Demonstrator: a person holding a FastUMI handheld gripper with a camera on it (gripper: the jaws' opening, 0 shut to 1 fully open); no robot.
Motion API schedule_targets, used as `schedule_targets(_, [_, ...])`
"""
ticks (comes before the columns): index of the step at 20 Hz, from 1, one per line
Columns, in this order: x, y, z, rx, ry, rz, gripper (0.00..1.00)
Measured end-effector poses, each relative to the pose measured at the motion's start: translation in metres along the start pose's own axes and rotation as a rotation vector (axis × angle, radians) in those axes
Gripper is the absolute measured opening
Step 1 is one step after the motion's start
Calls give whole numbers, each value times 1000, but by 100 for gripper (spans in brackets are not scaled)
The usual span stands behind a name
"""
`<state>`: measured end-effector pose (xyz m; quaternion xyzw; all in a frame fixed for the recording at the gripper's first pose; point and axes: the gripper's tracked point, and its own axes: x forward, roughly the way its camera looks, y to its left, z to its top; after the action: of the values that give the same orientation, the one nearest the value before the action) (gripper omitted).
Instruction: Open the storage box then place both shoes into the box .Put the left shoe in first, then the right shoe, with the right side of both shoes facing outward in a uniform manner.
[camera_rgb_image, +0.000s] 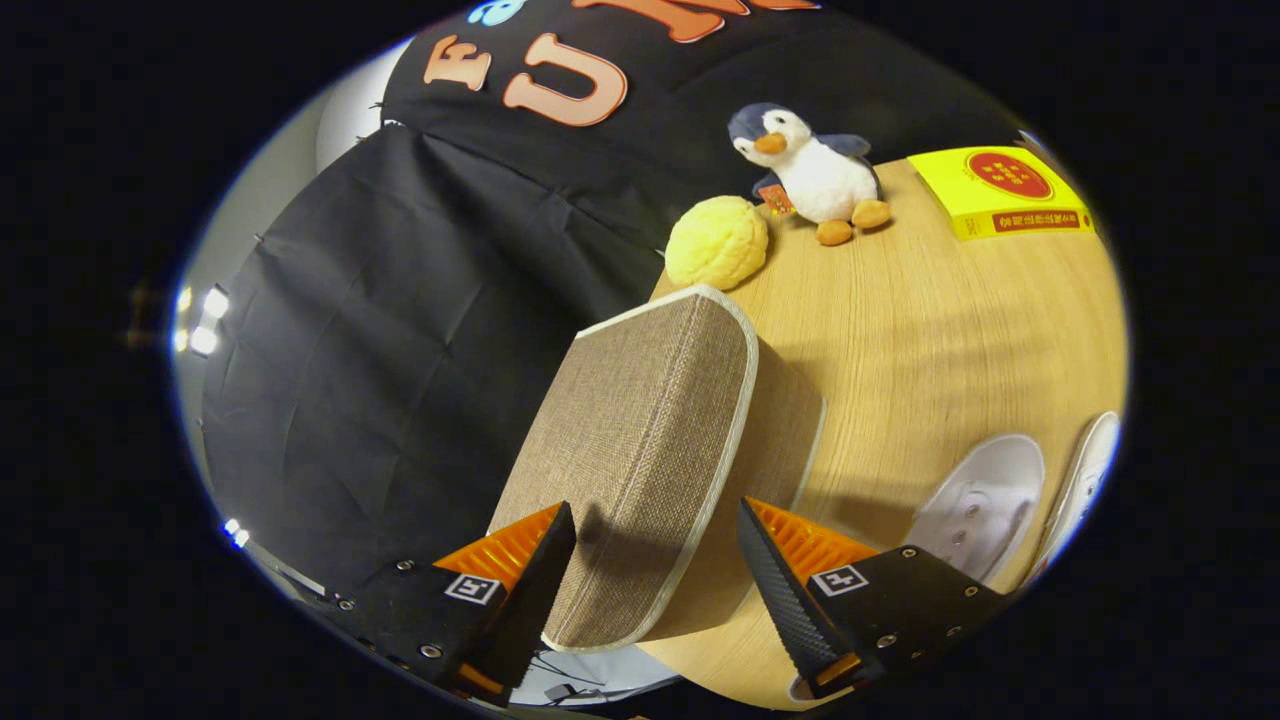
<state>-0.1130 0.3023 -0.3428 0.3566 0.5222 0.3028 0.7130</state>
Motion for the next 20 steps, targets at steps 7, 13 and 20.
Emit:
schedule_targets(7, [18,6,-9,210,56,133,97])
schedule_targets(13, [-1,14,-3,250,47,154,78])
schedule_targets(20, [-41,28,20,308,-24,223,74])
